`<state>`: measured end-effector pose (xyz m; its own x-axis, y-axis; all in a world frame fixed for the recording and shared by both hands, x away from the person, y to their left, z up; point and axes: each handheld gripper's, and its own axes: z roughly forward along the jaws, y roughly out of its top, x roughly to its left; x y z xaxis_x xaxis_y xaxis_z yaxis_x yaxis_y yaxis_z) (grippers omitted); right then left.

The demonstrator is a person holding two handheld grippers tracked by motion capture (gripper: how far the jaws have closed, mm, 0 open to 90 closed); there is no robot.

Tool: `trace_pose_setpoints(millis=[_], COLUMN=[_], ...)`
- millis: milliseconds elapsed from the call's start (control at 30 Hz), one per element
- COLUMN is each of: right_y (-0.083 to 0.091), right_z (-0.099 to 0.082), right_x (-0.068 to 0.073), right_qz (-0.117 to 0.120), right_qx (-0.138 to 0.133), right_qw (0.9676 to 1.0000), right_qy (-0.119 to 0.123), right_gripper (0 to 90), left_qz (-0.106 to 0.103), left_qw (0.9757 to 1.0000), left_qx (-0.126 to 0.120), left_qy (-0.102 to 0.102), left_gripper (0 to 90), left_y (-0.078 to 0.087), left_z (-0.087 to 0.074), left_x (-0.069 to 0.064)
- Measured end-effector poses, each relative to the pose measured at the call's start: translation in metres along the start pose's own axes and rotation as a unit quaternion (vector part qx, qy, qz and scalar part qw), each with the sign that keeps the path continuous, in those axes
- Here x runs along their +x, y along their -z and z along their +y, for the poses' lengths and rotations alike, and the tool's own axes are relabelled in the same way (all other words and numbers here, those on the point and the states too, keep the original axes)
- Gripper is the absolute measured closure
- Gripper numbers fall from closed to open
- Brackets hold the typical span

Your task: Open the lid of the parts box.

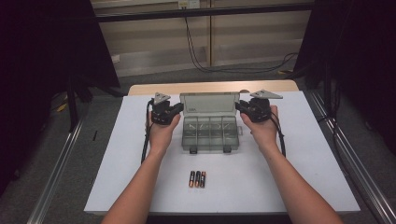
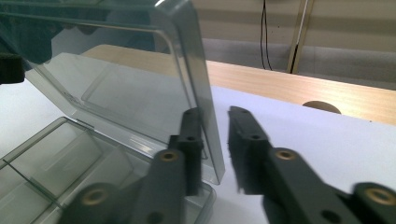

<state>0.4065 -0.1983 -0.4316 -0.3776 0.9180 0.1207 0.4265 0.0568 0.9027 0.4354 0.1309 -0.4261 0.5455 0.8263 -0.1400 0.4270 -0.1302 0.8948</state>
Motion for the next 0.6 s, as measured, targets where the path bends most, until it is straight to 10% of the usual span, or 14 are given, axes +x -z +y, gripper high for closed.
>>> trace_pose_setpoints(millis=[600], right_y=[-0.012], right_z=[0.003], right_x=[-0.002], right_qz=[-0.015], right_qx=[-0.004], right_qw=[0.9998], right_qy=[-0.011], right_gripper=[85.0], left_qz=[-0.017], left_qw=[0.9996], left_qx=[0.011], left_qy=[0.020], left_gripper=[77.6], left_y=[-0.022], left_z=[-0.002], left_x=[0.016])
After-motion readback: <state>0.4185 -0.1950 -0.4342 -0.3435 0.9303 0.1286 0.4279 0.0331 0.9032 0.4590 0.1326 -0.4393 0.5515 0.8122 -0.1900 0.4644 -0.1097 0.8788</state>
